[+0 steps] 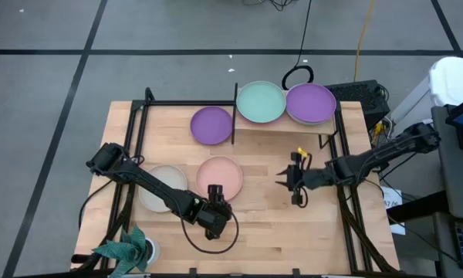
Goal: Place and stack plates onto a shelf
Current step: Stack the light orange plate on top of the green plate on the shelf
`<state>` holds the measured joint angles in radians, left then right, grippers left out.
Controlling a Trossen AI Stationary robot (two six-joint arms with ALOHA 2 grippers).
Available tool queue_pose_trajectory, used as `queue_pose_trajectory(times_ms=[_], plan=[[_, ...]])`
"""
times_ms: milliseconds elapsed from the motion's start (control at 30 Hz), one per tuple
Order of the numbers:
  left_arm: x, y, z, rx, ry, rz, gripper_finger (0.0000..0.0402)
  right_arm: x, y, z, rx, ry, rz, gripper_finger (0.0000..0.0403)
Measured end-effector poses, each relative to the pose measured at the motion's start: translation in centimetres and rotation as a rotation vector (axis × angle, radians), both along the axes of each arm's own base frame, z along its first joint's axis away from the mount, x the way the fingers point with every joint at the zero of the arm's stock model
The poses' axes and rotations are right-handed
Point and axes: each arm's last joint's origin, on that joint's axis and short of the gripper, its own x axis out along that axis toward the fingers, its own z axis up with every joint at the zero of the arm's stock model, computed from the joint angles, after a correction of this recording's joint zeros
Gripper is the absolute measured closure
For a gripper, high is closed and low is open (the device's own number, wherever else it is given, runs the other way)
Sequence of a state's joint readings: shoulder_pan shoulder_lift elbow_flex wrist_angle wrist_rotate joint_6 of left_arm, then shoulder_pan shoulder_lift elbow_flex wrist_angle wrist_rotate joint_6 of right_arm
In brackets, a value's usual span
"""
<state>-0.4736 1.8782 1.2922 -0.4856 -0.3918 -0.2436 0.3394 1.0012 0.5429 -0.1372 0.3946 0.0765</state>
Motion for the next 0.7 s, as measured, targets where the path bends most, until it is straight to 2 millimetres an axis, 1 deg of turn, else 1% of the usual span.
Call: queue_pose_trajectory(times_ms=[67, 167, 333, 433, 700], plan=[[-0.1, 0.1, -0.1, 0.01, 0.011, -0.002, 0.0122, -0.4, 0.3, -0.8, 0.017, 0.0, 0.004, 0.0293], [-0.5, 0.3, -0.3, 0.033, 0.056, 0.0, 0.0106, -0.8, 0.6, -1.5, 0.036, 0.008, 0.01, 0.0293], [-1.3, 0.8, -0.6, 0.099, 0.137, 0.041, 0.0103, -1.0, 0.9, -1.8, 0.033, 0.007, 0.009, 0.0293], [-1.6, 1.0, -0.7, 0.126, 0.157, 0.062, 0.0103, -1.0, 1.0, -1.7, 0.036, 0.0, 0.01, 0.0293], [-2.0, 1.2, -0.8, 0.16, 0.202, 0.046, 0.0103, -1.0, 1.0, -1.7, 0.036, 0.001, 0.01, 0.0293]])
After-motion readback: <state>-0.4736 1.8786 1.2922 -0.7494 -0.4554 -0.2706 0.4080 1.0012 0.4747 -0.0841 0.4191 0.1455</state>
